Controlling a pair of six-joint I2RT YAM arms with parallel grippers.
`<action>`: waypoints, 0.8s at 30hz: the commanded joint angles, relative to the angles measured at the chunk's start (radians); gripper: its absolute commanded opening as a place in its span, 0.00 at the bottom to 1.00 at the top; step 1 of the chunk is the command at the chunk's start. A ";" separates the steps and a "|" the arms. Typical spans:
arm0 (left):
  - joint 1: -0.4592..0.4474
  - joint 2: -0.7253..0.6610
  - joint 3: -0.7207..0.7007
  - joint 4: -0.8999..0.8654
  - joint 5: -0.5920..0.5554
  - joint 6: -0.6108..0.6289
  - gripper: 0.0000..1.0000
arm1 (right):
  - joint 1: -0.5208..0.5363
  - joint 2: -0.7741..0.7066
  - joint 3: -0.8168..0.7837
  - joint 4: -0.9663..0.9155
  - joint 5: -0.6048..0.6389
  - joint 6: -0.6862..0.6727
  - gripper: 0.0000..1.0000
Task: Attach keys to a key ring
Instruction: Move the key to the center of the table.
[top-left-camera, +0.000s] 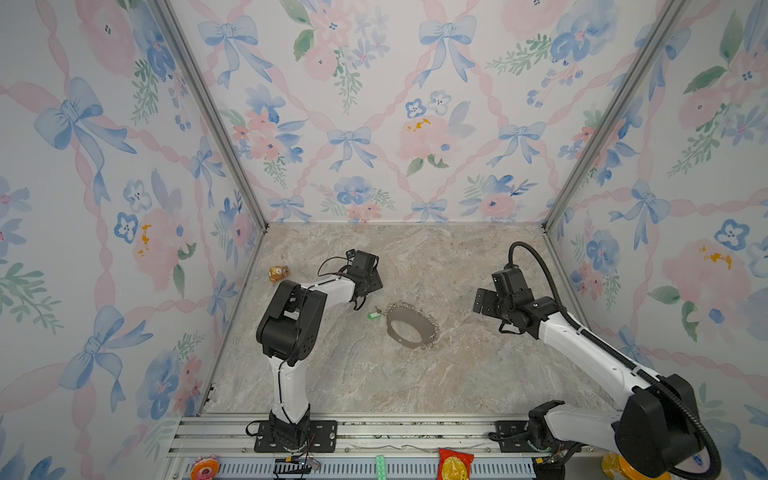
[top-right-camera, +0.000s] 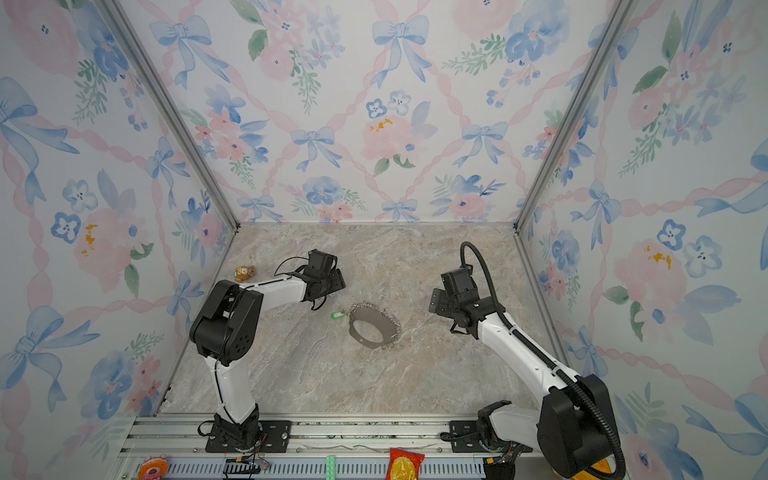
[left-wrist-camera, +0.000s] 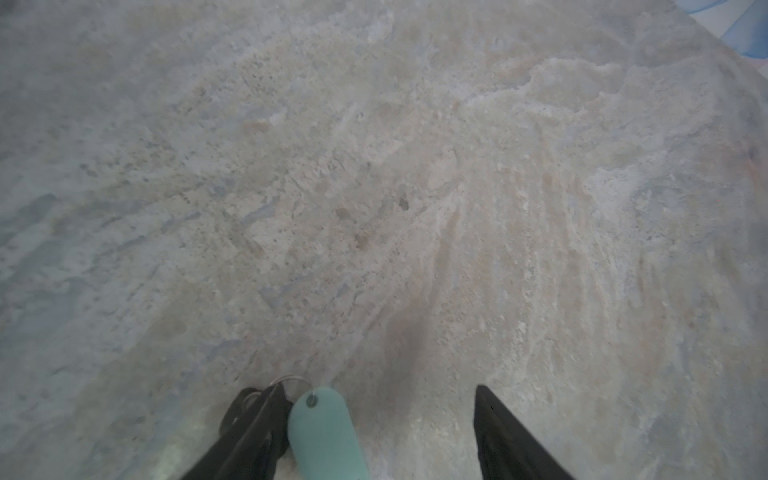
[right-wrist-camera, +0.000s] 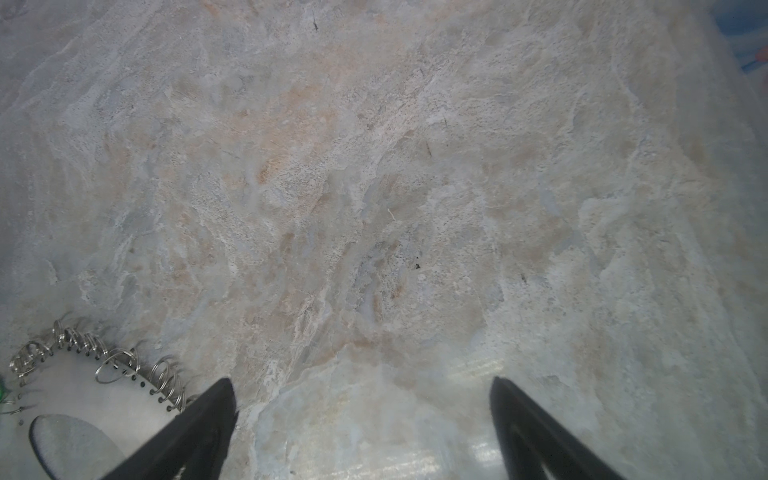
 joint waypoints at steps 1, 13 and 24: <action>-0.051 0.075 0.019 -0.054 0.069 0.020 0.72 | -0.018 -0.010 0.000 -0.035 0.016 -0.014 0.97; -0.271 0.205 0.206 -0.056 0.138 -0.040 0.72 | -0.070 -0.059 -0.028 -0.053 0.015 -0.015 0.97; -0.354 0.174 0.328 -0.058 0.115 -0.011 0.76 | -0.045 -0.053 -0.030 -0.043 -0.068 -0.025 0.97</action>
